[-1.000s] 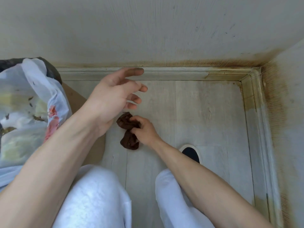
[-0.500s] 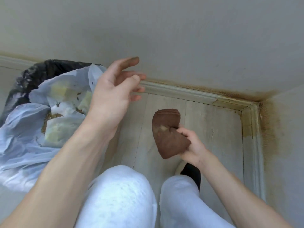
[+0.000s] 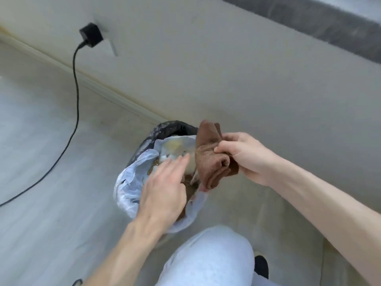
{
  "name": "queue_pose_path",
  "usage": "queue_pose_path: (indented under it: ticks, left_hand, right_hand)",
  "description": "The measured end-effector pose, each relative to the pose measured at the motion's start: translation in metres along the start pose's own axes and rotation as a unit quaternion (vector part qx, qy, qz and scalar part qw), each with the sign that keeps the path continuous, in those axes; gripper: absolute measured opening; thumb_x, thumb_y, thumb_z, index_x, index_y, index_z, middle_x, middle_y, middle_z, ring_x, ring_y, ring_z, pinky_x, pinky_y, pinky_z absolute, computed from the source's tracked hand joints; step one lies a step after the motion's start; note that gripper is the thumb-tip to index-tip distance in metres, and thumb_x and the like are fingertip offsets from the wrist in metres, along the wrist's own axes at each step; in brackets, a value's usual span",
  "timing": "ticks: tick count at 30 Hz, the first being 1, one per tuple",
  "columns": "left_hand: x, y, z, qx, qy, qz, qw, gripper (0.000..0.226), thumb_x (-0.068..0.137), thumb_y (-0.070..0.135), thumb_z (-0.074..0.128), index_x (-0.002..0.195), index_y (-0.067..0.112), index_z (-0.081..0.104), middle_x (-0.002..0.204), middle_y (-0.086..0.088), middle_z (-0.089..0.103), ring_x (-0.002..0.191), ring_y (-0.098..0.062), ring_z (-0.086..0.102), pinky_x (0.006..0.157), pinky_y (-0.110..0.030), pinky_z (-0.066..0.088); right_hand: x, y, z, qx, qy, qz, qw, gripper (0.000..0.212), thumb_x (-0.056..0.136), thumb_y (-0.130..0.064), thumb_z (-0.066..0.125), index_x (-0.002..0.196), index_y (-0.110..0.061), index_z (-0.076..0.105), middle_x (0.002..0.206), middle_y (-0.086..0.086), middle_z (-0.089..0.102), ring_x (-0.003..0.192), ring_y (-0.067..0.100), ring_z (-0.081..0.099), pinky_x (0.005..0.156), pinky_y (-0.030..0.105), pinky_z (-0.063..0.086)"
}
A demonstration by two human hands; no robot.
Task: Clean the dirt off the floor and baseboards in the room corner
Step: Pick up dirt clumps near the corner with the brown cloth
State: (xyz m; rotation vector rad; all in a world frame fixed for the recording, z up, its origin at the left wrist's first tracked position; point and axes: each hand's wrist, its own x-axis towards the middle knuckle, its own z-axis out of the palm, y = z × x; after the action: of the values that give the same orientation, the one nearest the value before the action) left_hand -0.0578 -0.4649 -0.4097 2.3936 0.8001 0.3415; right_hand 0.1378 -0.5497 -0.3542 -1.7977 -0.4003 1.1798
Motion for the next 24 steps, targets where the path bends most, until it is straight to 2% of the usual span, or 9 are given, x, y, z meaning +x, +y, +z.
queue_pose_path:
  ticks: [1, 3, 5, 8, 12, 15, 18, 21, 24]
  left_hand:
    - [0.0, -0.005, -0.008, -0.012, 0.028, -0.061, 0.998, 0.077, 0.081, 0.001, 0.047, 0.156, 0.019, 0.042, 0.156, -0.001, 0.05, 0.146, -0.019, 0.041, 0.119, -0.033, 0.031]
    - [0.002, -0.006, -0.013, -0.048, 0.081, -0.044, 0.995, 0.085, 0.075, -0.007, 0.05, 0.157, 0.013, 0.039, 0.157, -0.004, 0.047, 0.144, -0.019, 0.043, 0.118, -0.03, 0.032]
    - [0.002, -0.003, -0.007, -0.014, 0.027, 0.037, 0.999, 0.09, 0.076, -0.008, 0.046, 0.161, 0.018, 0.032, 0.166, -0.001, 0.032, 0.152, -0.019, 0.031, 0.123, -0.034, 0.028]
    - [0.008, -0.015, -0.008, 0.019, -0.035, -0.072, 0.997, 0.079, 0.086, -0.003, 0.042, 0.161, 0.022, 0.03, 0.172, -0.003, 0.016, 0.157, -0.025, 0.015, 0.126, -0.04, 0.022]
    - [0.01, -0.01, 0.001, 0.013, -0.029, 0.016, 0.999, 0.083, 0.083, -0.002, 0.045, 0.16, 0.027, 0.034, 0.171, 0.0, 0.018, 0.157, -0.023, 0.016, 0.127, -0.039, 0.021]
    - [0.018, -0.018, 0.001, 0.045, -0.08, -0.073, 0.993, 0.067, 0.093, 0.007, 0.045, 0.157, 0.025, 0.036, 0.171, -0.003, 0.013, 0.155, -0.027, 0.014, 0.122, -0.044, 0.029]
    - [0.014, -0.007, 0.007, 0.016, -0.065, -0.003, 0.998, 0.048, 0.099, 0.036, 0.049, 0.146, 0.024, 0.048, 0.152, 0.006, 0.044, 0.136, -0.021, 0.039, 0.107, -0.044, 0.044]
    - [0.002, 0.004, 0.028, 0.118, -0.199, -0.004, 0.973, 0.057, 0.091, 0.066, 0.05, 0.128, 0.024, 0.053, 0.121, 0.003, 0.057, 0.115, -0.025, 0.057, 0.087, -0.042, 0.048]
    - [0.0, 0.001, 0.041, 0.156, -0.21, -0.031, 0.965, 0.029, 0.091, 0.051, 0.053, 0.102, 0.024, 0.052, 0.099, 0.002, 0.059, 0.1, -0.031, 0.064, 0.07, -0.036, 0.036]
  right_hand:
    - [0.004, -0.004, 0.008, -0.025, 0.011, 0.004, 1.0, 0.028, 0.086, -0.009, 0.062, 0.109, 0.002, 0.07, 0.101, 0.027, 0.073, 0.084, 0.029, 0.065, 0.078, 0.044, 0.049]
    - [0.009, -0.009, 0.021, -0.059, 0.014, 0.007, 0.998, 0.026, 0.085, -0.012, 0.062, 0.105, 0.002, 0.071, 0.097, 0.025, 0.073, 0.081, 0.028, 0.066, 0.077, 0.043, 0.05]
    - [0.01, -0.011, 0.03, -0.079, 0.011, 0.005, 0.997, 0.028, 0.08, -0.015, 0.063, 0.102, 0.0, 0.072, 0.094, 0.023, 0.075, 0.08, 0.028, 0.068, 0.077, 0.043, 0.053]
    - [0.008, -0.008, 0.037, -0.117, 0.019, -0.002, 0.993, 0.026, 0.078, -0.015, 0.061, 0.099, -0.003, 0.072, 0.09, 0.019, 0.076, 0.078, 0.029, 0.069, 0.076, 0.043, 0.055]
    - [0.006, 0.003, 0.034, -0.109, 0.037, -0.011, 0.993, 0.02, 0.085, -0.008, 0.059, 0.099, -0.002, 0.072, 0.083, 0.017, 0.074, 0.071, 0.025, 0.066, 0.067, 0.039, 0.053]
    - [-0.003, 0.008, 0.022, -0.103, 0.074, -0.019, 0.992, 0.022, 0.089, -0.005, 0.056, 0.096, -0.013, 0.075, 0.079, 0.005, 0.073, 0.066, 0.019, 0.064, 0.061, 0.032, 0.052]
    - [-0.005, 0.024, 0.0, -0.08, 0.131, 0.003, 0.988, 0.025, 0.088, -0.007, 0.057, 0.101, -0.018, 0.074, 0.086, 0.008, 0.075, 0.069, 0.019, 0.065, 0.065, 0.034, 0.051]
    - [-0.007, 0.036, -0.015, -0.017, 0.155, 0.056, 0.986, 0.027, 0.088, -0.005, 0.056, 0.107, -0.014, 0.072, 0.088, 0.008, 0.071, 0.07, 0.021, 0.066, 0.061, 0.029, 0.051]
    - [-0.007, 0.048, -0.018, 0.045, 0.144, 0.074, 0.986, 0.028, 0.089, 0.0, 0.052, 0.11, -0.008, 0.068, 0.085, 0.005, 0.072, 0.066, 0.016, 0.069, 0.053, 0.023, 0.052]
